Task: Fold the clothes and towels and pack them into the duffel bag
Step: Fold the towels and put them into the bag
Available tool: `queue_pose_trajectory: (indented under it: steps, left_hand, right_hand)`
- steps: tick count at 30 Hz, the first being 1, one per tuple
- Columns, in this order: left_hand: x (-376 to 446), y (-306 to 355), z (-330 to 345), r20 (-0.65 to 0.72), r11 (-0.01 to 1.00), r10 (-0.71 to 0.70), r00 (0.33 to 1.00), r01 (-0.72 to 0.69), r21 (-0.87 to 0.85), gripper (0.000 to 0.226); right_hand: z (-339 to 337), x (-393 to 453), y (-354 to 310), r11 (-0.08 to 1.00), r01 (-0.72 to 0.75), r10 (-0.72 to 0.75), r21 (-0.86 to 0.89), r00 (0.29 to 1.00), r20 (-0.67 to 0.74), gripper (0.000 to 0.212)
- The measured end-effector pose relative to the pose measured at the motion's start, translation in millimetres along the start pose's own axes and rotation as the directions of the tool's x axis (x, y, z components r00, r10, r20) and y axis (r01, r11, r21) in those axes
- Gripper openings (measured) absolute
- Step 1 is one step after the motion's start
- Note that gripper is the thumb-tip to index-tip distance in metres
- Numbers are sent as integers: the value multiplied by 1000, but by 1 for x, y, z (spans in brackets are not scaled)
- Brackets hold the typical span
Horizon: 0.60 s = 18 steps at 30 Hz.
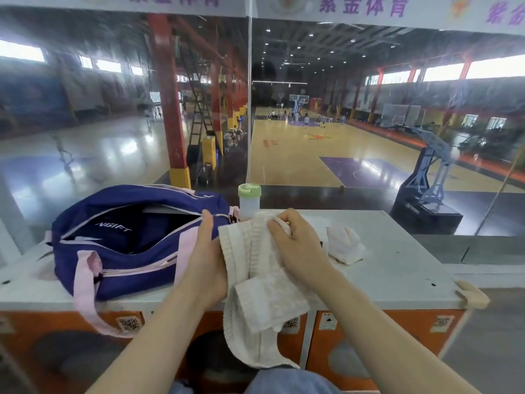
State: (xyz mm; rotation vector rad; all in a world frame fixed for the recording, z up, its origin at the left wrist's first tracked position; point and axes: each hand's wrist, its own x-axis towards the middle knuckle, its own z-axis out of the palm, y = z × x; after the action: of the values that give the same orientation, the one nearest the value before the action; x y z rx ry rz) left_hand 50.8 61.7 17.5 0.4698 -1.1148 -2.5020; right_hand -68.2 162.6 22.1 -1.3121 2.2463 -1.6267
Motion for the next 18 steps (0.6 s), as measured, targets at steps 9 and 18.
queue_pose_trajectory:
  steps: [9,18]
  left_hand:
    - [6,-17,-12,-4,977,162,987,-160,144,52]
    - [6,-16,-14,71,990,135,988,-138,41,76]
  right_hand:
    - [9,-8,-7,975,157,-176,158,978,114,9]
    - [15,-9,-20,968,20,-68,249,980,185,16]
